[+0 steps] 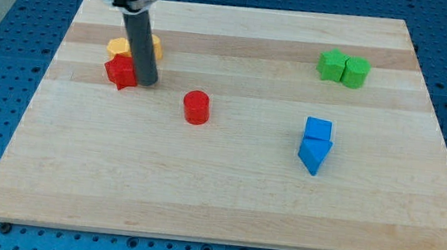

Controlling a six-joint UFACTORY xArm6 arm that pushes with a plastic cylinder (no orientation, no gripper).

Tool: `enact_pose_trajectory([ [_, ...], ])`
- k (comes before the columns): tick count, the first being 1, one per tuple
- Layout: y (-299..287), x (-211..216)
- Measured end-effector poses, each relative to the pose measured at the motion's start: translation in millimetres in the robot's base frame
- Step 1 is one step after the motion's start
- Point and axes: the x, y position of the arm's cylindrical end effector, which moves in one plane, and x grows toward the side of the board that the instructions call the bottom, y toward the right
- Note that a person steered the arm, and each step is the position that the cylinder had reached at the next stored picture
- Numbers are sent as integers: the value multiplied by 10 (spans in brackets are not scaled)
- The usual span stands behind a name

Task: Move the red circle parallel to blue cube

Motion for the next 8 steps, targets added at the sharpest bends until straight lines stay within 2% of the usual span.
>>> enact_pose_trajectory([
  [2, -257, 30],
  [3, 123, 103],
  [4, 749, 83],
  [5, 1199, 259],
  [6, 1552, 628],
  [7, 1461, 755],
  [8, 1367, 614],
])
